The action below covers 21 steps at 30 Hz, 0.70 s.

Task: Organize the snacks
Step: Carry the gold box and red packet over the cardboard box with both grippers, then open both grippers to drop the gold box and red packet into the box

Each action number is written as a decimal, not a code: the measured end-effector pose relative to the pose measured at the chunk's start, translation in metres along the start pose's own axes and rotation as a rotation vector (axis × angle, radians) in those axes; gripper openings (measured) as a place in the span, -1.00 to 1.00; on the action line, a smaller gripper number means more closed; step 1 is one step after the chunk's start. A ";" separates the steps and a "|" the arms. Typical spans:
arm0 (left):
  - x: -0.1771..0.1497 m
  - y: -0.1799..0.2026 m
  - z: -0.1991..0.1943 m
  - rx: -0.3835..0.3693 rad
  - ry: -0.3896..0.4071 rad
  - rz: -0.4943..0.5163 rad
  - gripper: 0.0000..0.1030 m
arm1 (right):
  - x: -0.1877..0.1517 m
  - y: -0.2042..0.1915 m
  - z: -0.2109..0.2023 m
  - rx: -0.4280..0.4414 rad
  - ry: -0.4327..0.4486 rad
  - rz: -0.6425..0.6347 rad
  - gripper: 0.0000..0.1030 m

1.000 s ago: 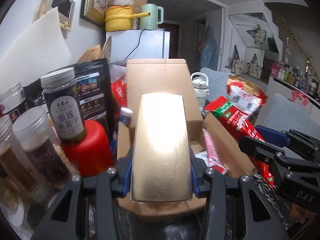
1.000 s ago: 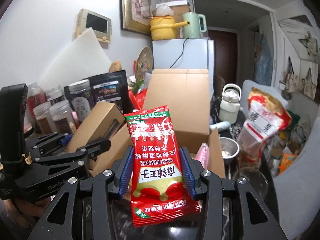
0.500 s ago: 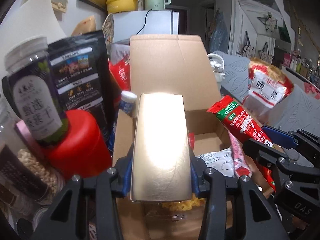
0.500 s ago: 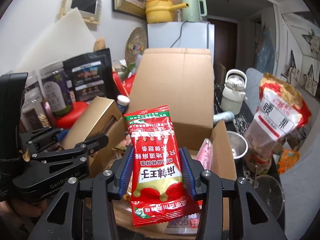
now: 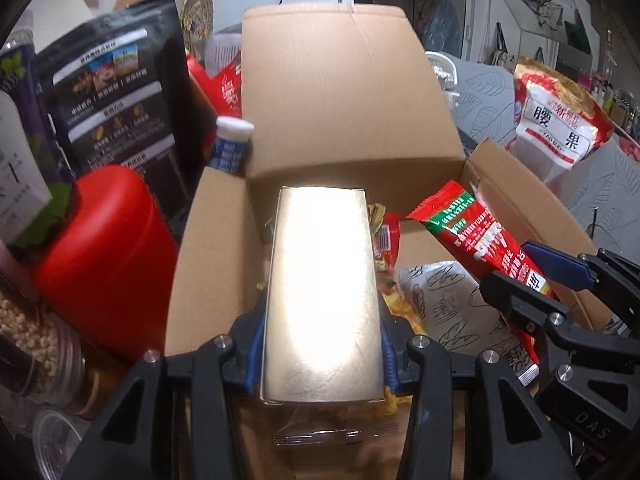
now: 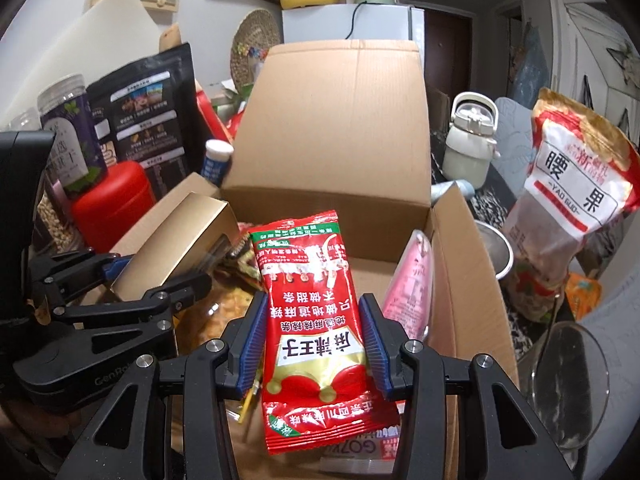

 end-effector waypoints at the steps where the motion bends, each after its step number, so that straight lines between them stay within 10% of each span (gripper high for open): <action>1: -0.001 0.000 0.002 0.005 -0.004 0.001 -0.13 | -0.001 0.000 0.002 0.001 -0.006 0.002 -0.13; 21: 0.006 0.010 0.016 0.080 -0.134 0.075 -0.11 | -0.014 0.014 0.017 -0.051 -0.136 0.033 0.03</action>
Point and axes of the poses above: each gripper's, at about its wrist camera, not at the fingertips, and z roughly the way its jaws point, y to its right, x to its top, the point moved 5 cm from there along z, roughly the way its jaws point, and after that the axes turned 12 degrees about x, right-handed, at the moved point
